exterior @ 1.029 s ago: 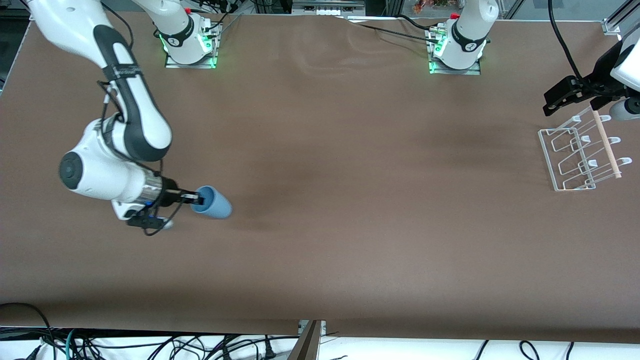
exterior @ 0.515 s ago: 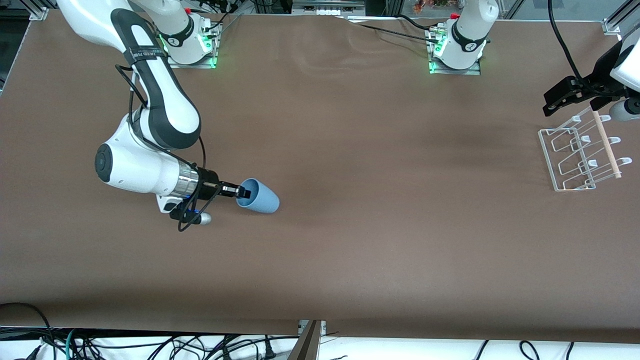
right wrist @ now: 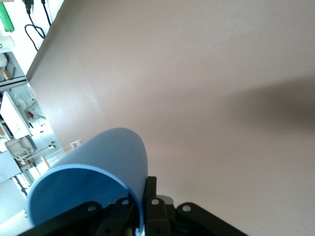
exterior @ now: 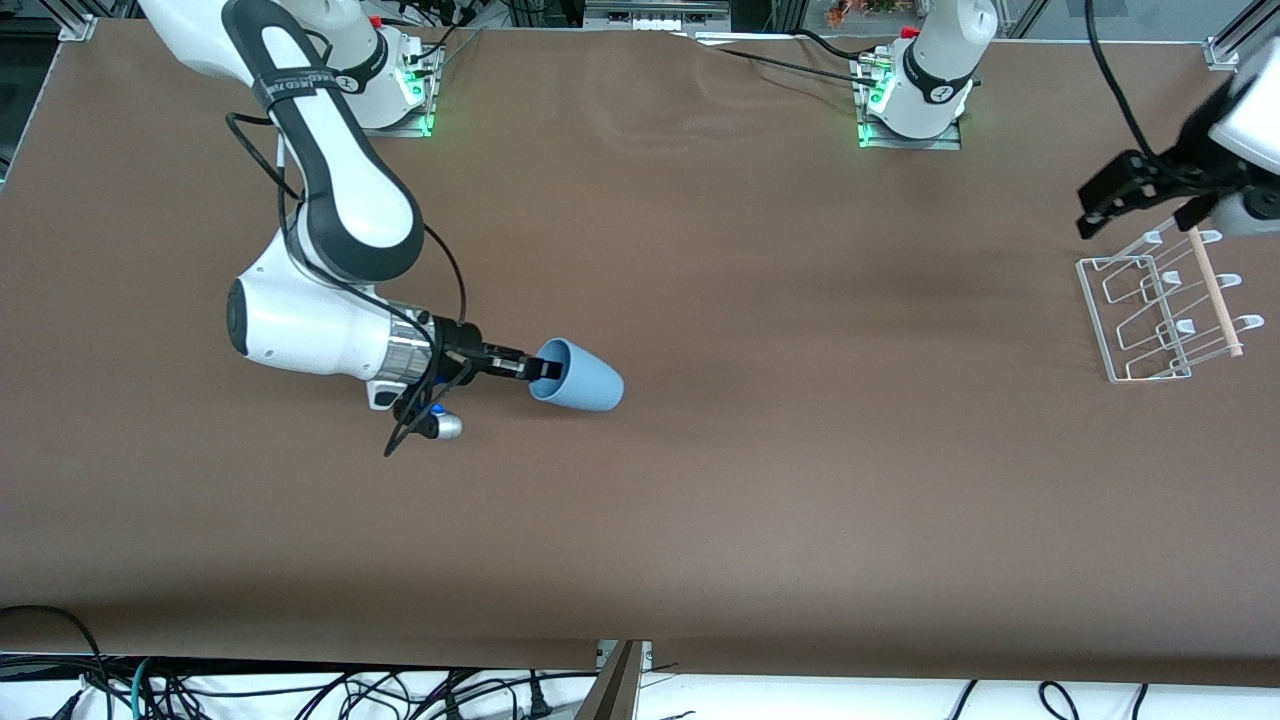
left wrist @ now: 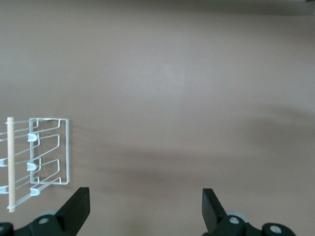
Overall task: Transfer cup to left arm and place on rack
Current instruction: 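Hold the cup with the right gripper while the left gripper approaches it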
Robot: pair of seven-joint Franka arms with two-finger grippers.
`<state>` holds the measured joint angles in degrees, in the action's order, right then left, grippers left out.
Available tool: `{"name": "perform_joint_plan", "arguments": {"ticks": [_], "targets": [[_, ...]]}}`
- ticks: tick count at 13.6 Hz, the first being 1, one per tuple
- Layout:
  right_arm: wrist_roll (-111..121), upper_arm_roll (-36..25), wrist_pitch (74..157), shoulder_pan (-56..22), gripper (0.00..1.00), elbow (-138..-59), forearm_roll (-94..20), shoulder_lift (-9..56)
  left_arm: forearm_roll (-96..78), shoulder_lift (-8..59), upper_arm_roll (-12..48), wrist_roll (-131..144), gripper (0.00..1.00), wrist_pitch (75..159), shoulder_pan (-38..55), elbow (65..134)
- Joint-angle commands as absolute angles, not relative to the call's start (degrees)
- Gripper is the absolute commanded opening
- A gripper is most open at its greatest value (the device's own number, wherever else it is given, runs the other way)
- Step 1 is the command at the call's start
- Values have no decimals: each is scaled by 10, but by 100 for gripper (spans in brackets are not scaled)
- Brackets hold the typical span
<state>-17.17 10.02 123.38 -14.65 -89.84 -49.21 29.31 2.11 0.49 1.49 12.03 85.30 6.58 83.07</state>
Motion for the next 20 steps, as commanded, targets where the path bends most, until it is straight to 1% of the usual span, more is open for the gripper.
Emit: {"name": "perform_joint_plan", "arguments": {"ticks": [1, 3, 4, 5, 7, 9, 13, 14, 15, 19, 20], "targets": [[-233, 109, 1232, -162, 0, -846, -502, 317, 37, 29, 71, 127, 100, 837, 75, 818], [-264, 109, 1232, -170, 0, -833, -503, 323, 40, 109, 139, 133, 100, 833, 88, 805], [-271, 110, 1232, -174, 0, -833, -503, 323, 40, 127, 156, 126, 100, 826, 89, 799], [-274, 110, 1232, -176, 0, -831, -503, 323, 40, 131, 167, 125, 100, 834, 96, 800], [-288, 112, 1232, -182, 0, -829, -503, 323, 28, 169, 170, 124, 100, 852, 107, 799], [-301, 114, 1232, -185, 0, -828, -504, 323, 30, 188, 170, 123, 100, 866, 109, 795], [-316, 121, 1233, -191, 0, -828, -503, 323, 27, 183, 182, -25, 100, 986, 107, 812], [-317, 121, 1235, -194, 0, -826, -504, 323, 30, 179, 183, -57, 100, 1015, 107, 829], [-323, 121, 1241, -200, 0, -822, -504, 324, 30, 167, 189, -87, 100, 1058, 105, 859], [-352, 121, 1259, -221, 0, -809, -524, 336, 22, 120, 192, -322, 100, 1287, 83, 1031], [-356, 121, 1259, -222, 0, -808, -524, 336, 22, 114, 192, -378, 100, 1335, 82, 1060]]}}
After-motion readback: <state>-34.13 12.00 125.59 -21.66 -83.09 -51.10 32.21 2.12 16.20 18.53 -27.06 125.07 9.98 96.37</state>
